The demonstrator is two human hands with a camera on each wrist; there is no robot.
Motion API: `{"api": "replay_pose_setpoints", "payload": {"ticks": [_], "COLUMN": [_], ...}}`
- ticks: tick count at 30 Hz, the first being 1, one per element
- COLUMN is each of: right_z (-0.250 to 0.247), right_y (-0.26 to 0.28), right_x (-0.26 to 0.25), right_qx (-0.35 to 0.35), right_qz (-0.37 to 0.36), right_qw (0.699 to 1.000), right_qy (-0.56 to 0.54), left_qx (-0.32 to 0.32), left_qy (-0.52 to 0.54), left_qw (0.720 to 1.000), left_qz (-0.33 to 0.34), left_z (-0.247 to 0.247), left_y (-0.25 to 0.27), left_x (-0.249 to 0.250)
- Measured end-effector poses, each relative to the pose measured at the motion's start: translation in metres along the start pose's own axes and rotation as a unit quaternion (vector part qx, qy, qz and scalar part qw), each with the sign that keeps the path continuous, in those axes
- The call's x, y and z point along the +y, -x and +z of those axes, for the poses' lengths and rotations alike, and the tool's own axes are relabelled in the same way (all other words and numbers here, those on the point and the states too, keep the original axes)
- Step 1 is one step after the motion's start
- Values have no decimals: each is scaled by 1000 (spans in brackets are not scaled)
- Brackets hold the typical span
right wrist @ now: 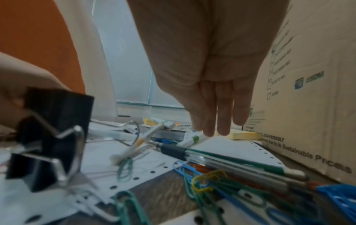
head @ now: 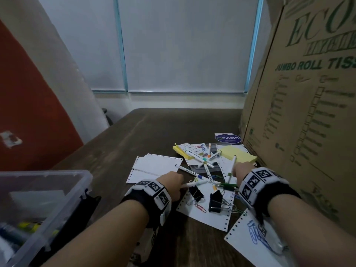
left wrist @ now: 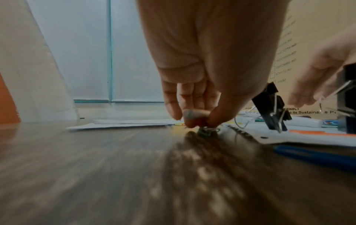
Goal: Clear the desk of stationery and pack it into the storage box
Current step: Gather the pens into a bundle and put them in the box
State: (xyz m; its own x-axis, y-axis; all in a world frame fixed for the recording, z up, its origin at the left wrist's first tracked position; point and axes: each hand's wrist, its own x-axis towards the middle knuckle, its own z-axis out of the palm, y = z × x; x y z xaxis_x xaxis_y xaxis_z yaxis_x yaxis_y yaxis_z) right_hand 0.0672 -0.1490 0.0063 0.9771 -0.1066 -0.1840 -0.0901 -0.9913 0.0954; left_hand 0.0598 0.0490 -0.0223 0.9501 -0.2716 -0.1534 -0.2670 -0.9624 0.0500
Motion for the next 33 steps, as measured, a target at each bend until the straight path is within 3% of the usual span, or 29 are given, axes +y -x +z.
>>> {"api": "replay_pose_setpoints", "payload": {"ticks": [4, 7, 9, 12, 15, 17, 20, 23, 26, 30, 31, 33], "right_z": [12, 16, 15, 11, -1, -5, -10, -19, -27, -33, -32, -28], "right_y": [-8, -17, -19, -18, -10, -7, 4, 12, 12, 10, 9, 6], "right_x": [0, -3, -1, 6, 11, 13, 9, -2, -15, -25, -24, -17], "right_qx": [8, -33, -5, 12, 44, 51, -8, -27, -4, 48, 62, 77], "right_qz": [-11, 15, 24, -8, -54, -73, -101, -129, -146, -154, -152, -134], "right_qw": [1000, 999, 998, 998, 984, 943, 808, 706, 659, 676, 696, 765], "right_qy": [-6, -22, -62, -62, -165, -320, -581, -696, -738, -719, -699, -625], "left_qx": [32, 68, 92, 110, 133, 158, 190, 144, 68, 24, 28, 44], "left_qy": [4, 24, 41, 67, 124, 188, 330, 479, 603, 689, 689, 644], "left_qw": [999, 997, 995, 991, 983, 968, 924, 865, 793, 722, 723, 763], "left_qz": [-20, -28, -24, -22, 20, 44, 39, 23, 57, 58, 45, 20], "left_z": [4, 5, 5, 1, -6, -11, -19, -27, -33, -35, -36, -39], "left_y": [-6, -8, -8, -5, -1, 1, -1, -1, 2, 1, 1, 0], "left_x": [-1, -3, -2, -1, -3, -4, -5, 3, 24, 47, 47, 44]}}
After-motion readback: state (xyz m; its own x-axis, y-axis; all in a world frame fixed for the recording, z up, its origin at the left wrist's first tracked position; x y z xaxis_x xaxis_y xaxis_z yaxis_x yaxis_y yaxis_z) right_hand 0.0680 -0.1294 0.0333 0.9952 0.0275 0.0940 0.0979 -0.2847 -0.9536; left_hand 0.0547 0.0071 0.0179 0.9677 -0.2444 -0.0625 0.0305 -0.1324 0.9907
